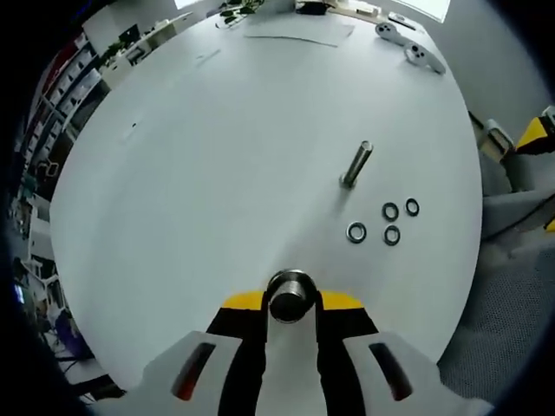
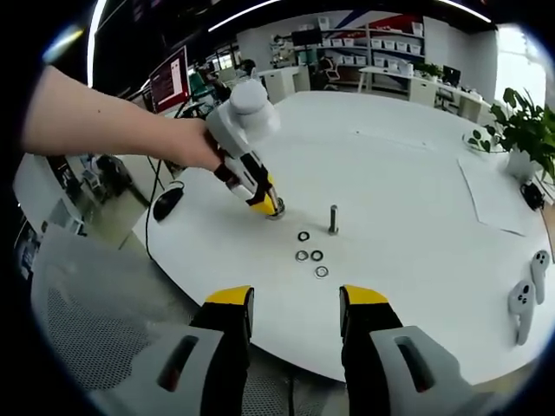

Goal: Place the washer onto the threaded stud by aligning its center hole with the stud, sliding it down to the base, and recovering from edge contact or off-axis alignment until the washer reaches the visible bottom stop.

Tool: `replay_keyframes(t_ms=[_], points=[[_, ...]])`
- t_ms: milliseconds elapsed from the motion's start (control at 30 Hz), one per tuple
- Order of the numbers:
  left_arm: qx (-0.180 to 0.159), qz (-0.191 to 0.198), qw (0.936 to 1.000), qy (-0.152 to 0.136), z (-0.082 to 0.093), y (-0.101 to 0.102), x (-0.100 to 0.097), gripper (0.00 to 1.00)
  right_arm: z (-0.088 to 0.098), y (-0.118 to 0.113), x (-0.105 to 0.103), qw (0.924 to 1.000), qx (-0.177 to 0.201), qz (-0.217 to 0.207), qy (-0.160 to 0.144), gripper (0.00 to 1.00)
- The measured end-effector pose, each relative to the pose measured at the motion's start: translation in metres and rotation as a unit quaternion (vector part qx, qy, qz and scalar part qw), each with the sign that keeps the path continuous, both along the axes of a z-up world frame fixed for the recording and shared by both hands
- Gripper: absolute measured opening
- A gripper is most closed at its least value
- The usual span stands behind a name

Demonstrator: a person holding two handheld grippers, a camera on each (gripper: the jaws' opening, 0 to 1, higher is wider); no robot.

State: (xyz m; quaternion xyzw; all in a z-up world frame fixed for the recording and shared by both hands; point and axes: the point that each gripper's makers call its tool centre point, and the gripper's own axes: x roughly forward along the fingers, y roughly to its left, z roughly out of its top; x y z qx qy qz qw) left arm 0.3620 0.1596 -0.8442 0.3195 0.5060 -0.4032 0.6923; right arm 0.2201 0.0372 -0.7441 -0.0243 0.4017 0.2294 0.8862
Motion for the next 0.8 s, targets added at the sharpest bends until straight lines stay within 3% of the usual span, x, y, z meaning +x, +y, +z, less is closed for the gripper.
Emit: replay_keyframes(t_ms=[367,533,567,800], points=[[-0.006,-0.001,0.9999,-0.012,-0.003,-0.001,-0.001,0.20,0.000,0.000,0.001,1.0000,-0.001,0.000,0.000,0.42],[-0.022,0.038,0.9990,-0.013,-0.002,0.000,0.005,0.21,-0.001,0.002,0.000,1.0000,-0.003,0.005,0.001,0.42],[-0.031,0.053,0.9980,-0.010,0.000,-0.001,0.004,0.21,-0.002,0.002,0.000,1.0000,-0.003,0.007,0.001,0.42],[-0.048,0.064,0.9963,-0.031,0.019,0.003,0.007,0.24,0.000,0.008,0.000,0.9999,0.000,0.016,-0.002,0.42]])
